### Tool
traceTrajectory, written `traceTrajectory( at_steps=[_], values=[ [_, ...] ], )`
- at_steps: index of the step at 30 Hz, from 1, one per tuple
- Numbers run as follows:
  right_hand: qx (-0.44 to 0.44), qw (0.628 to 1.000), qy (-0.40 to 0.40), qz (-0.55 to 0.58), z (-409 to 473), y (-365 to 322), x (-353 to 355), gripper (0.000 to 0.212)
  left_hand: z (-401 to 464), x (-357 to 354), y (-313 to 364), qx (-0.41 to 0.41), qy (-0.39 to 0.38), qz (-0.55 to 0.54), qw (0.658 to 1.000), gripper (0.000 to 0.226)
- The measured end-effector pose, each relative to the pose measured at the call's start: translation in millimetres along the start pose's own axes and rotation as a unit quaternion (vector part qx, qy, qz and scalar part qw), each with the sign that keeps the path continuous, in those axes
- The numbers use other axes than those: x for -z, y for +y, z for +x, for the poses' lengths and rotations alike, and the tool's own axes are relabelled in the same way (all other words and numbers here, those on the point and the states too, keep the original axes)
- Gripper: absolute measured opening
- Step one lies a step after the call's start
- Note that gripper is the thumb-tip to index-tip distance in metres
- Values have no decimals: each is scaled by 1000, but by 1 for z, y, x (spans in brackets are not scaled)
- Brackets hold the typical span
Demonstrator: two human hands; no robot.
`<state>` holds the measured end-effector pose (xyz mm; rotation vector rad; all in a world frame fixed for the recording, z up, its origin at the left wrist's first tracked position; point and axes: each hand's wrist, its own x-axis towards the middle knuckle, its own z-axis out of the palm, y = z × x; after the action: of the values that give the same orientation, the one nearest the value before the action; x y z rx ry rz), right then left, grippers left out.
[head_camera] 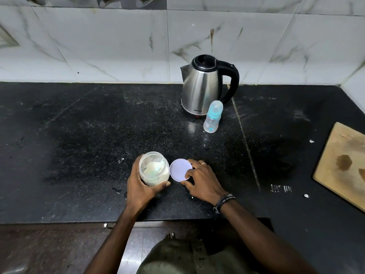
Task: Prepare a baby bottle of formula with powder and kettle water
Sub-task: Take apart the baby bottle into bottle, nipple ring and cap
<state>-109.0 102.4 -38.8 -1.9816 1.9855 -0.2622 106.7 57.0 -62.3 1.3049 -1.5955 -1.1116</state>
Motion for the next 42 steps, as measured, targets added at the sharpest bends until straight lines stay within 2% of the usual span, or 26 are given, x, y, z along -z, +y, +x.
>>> traceTrajectory(
  at_steps=[5, 7, 10, 15, 19, 23, 29, 34, 38, 40, 42],
  values=[
    [1, 1000, 4, -7, 2, 3, 1, 41, -4, -1, 3, 10, -6, 6, 1000, 145],
    [2, 1000, 26, 14, 1, 5, 2, 47, -6, 0, 8, 4, 0, 6, 1000, 151],
    [1, 991, 112, 68, -1, 11, 4, 42, -3, 1, 23, -39, 21, 10, 999, 148],
    [4, 955, 263, 140, -1, 23, 21, 29, 8, -7, 74, -127, 44, 30, 991, 135],
    [-25, 935, 315, 161, 4, 41, 37, 29, 23, -37, 98, -152, 21, -9, 988, 118],
    [-51, 925, 344, 152, 10, 60, 50, 12, 48, -80, 109, -143, -25, -24, 989, 115],
    [-99, 919, 344, 166, 43, 84, 80, 11, 88, -140, 113, -140, -77, 2, 987, 96],
    [-140, 932, 286, 175, 89, 97, 105, 39, 129, -176, 97, -95, -102, 35, 990, 89],
    [-148, 948, 227, 167, 119, 102, 115, 69, 156, -192, 74, -52, -85, 57, 993, 92],
    [-145, 954, 206, 161, 128, 103, 116, 73, 156, -194, 77, -43, -76, 61, 994, 80],
    [-134, 959, 196, 156, 132, 103, 115, 64, 157, -196, 78, -38, -70, 70, 994, 68]
  ],
)
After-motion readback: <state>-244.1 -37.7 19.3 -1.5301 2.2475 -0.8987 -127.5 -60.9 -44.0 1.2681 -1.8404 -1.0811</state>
